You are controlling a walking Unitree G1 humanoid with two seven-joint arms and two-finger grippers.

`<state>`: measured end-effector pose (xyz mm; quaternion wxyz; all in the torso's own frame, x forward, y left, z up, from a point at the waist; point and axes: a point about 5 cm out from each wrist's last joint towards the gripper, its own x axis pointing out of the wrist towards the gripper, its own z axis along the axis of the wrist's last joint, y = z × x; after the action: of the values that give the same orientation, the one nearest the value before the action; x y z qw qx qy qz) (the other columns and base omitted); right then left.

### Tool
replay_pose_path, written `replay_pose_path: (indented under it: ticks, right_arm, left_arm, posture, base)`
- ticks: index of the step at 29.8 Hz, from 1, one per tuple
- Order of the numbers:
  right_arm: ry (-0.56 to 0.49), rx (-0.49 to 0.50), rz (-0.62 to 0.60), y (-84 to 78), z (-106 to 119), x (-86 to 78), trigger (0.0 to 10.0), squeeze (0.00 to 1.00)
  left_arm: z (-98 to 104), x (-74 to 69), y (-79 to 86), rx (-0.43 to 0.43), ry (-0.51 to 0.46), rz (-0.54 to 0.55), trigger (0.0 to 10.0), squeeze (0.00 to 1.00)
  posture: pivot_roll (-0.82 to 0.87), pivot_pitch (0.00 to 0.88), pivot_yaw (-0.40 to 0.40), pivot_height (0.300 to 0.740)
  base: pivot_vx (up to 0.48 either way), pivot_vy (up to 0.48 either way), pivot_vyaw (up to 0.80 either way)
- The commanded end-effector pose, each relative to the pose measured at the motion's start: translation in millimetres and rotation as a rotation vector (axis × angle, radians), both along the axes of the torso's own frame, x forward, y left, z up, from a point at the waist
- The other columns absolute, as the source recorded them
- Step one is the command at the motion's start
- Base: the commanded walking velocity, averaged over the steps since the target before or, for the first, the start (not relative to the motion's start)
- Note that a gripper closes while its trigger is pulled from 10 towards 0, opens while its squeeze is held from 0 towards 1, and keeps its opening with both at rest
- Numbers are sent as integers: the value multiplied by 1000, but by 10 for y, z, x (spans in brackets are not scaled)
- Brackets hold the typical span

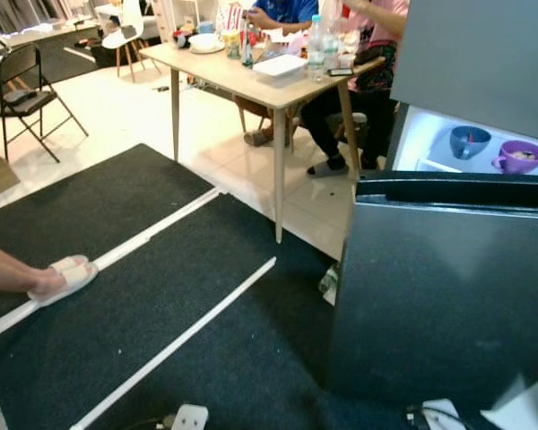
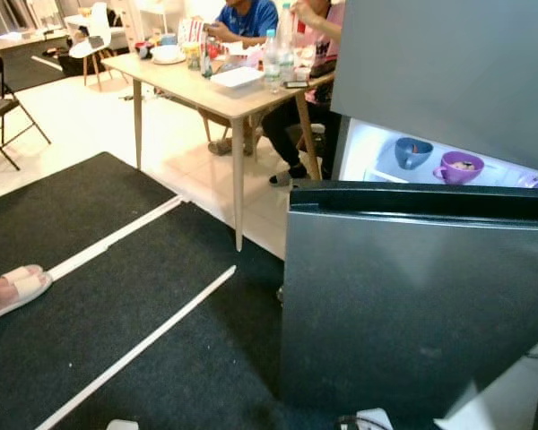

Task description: Restocking fridge

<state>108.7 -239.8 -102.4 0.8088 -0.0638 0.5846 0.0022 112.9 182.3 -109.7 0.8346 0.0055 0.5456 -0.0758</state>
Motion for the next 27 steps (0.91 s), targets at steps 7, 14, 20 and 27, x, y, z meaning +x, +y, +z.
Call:
replay_pose_path:
  ticks: [7,14,20,27]
  right_arm:
    - [1,-9,-5,-2,-2,-7,10000,0]
    - [-2,-13,-7,-6,0,0,10000,0]
    - [-1,-12,-8,0,0,6,10000,0]
    - [11,-21,-3,1,-6,-12,10000,0]
  left_arm:
    - [-22,-63,-17,0,27,-5,10000,0]
    - [-17,-49,-14,1,25,-13,10000,0]
    - [-18,-47,-17,1,26,-16,10000,0]
    - [-20,-55,-19,0,31,-24,10000,0]
  posture:
    - [-42,0,27,740]
    - [-41,0,29,740]
    - [-40,0,30,740]
    - [-40,0,29,740]
  base:
    - [0,0,0]
    - [0,0,0]
    - [0,0,0]
    - [0,0,0]
